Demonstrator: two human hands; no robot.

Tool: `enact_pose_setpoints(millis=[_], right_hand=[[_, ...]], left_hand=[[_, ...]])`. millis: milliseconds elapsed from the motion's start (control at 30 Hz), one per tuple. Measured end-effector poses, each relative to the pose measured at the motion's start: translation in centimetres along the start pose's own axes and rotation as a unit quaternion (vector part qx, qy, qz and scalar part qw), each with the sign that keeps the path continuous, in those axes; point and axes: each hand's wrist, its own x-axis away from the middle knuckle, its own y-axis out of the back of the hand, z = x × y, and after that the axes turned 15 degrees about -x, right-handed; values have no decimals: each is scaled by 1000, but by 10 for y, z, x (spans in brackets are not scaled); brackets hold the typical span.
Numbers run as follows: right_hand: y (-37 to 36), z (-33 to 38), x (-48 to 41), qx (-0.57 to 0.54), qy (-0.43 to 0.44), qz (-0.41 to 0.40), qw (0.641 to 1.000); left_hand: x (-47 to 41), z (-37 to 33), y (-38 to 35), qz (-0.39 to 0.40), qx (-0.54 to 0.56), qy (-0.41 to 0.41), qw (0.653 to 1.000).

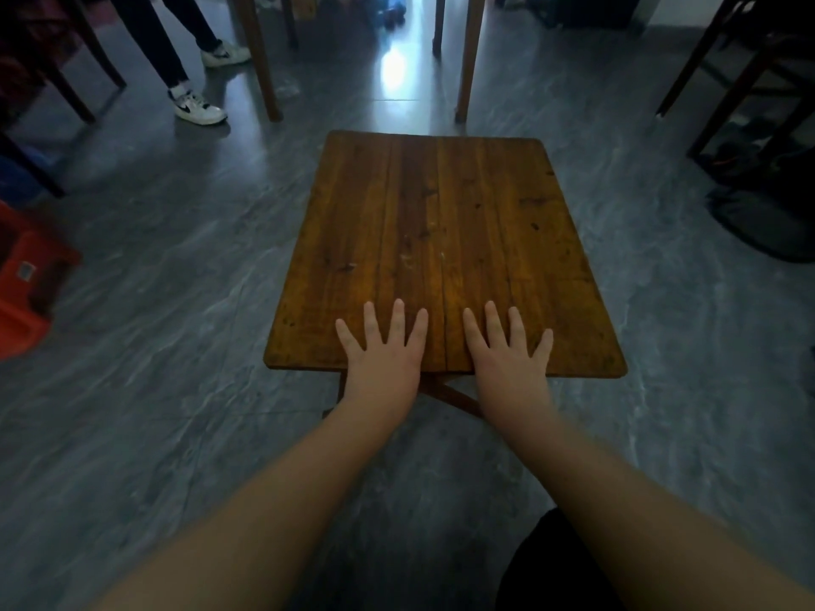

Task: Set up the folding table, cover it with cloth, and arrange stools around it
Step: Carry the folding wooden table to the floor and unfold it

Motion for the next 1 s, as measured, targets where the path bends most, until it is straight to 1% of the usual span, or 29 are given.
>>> enact_pose_setpoints(millis=[67, 200, 333, 400, 433, 500, 533, 600, 700, 900, 1000], right_hand=[[-2, -1, -3, 1, 1, -5, 1000], [-8, -7, -5, -29, 9, -1, 1000], [-6, -22, -2, -77, 41, 18, 996], [0, -33, -2, -92, 61, -1, 994], [3, -37, -2, -98, 68, -22, 993], [3, -43, -3, -105, 66, -59, 991], [1, -43, -3, -103, 59, -64, 991], [-7, -40, -3, -84, 44, -67, 993], [-13, -37, -5, -67, 27, -82, 994], [-23, -42, -13, -60, 26, -109, 992], [-23, -41, -18, -60, 22, -101, 993]], left_hand=[[-3, 1, -3, -13, 3, 0, 1000], [-3, 1, -4, -9, 28, -16, 999], [1, 13, -7, 12, 55, -79, 995], [0, 25, -4, 35, 91, -109, 989], [0, 31, -3, 32, 112, -112, 987], [-1, 39, -2, -20, 142, -90, 986], [0, 41, -4, -51, 141, -72, 986], [1, 41, -12, -81, 105, -40, 990], [-1, 35, -25, -87, 62, -9, 994], [-12, 28, -36, -119, 62, 6, 991], [-15, 28, -37, -111, 62, 8, 992]])
